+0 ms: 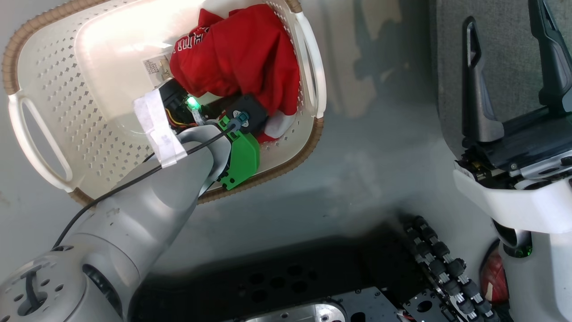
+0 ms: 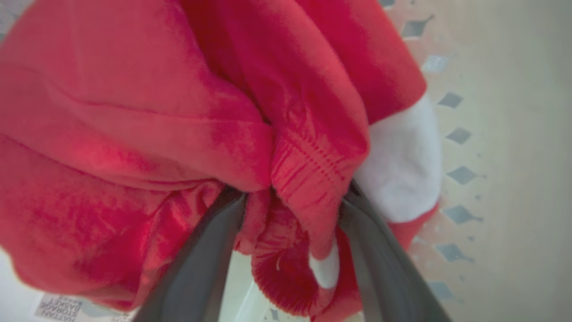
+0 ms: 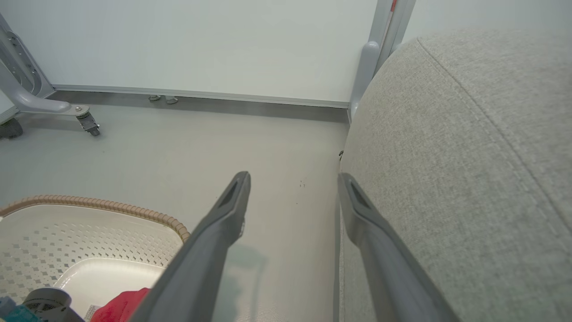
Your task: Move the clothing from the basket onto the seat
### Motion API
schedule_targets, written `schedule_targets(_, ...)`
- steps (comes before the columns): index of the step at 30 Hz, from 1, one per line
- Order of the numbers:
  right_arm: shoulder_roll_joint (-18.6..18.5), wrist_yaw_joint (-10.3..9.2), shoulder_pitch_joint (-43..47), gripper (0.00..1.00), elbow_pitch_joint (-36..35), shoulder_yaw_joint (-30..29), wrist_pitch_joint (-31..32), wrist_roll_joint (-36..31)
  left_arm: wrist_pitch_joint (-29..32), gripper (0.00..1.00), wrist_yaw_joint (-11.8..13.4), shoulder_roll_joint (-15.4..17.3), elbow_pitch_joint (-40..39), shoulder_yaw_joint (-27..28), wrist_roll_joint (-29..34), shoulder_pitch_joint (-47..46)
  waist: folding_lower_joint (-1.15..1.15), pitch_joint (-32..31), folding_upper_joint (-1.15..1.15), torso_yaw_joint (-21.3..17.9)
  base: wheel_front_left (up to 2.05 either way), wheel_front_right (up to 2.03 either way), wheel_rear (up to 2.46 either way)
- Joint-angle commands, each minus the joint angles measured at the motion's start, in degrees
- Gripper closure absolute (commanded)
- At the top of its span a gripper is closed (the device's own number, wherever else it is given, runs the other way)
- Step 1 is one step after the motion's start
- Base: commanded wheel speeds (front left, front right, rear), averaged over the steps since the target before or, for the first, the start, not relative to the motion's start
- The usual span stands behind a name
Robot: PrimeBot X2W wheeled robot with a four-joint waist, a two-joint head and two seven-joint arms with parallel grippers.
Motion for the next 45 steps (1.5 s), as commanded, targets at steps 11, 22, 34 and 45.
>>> schedule_targets(11, -0.08, -0.08, -1.09, 0.00, 0.96, -0.55, -0.13, -0.49, -5.33, 1.00, 0.06, -0.51, 1.91, 1.00, -0.92, -0.88, -0.01, -3.88, 0.00, 1.89, 0.00, 0.00, 0.00)
schedule_targets(22, -1.33, -0.08, 2.69, 0.00, 4.80, 0.43, -0.13, -1.01, -5.44, 1.00, 5.35, 1.56, -10.18, 11.52, 3.75, 11.21, -0.01, -19.47, 0.00, 5.54, 0.00, 0.00, 0.00)
schedule_targets(34, 0.47, -0.08, 10.78, 0.00, 12.39, 2.75, -0.13, 1.56, -5.38, 1.00, 9.16, 4.77, -21.74, 22.17, 11.10, 28.42, -0.01, -41.34, 0.00, 6.33, 0.00, 0.00, 0.00)
schedule_targets(45, 1.20, -0.08, 19.27, 0.00, 17.92, 5.58, -0.13, 3.34, -5.39, 1.00, 11.65, 6.47, -32.66, 30.91, 14.95, 39.53, -0.01, -56.53, 0.00, 4.86, 0.00, 0.00, 0.00)
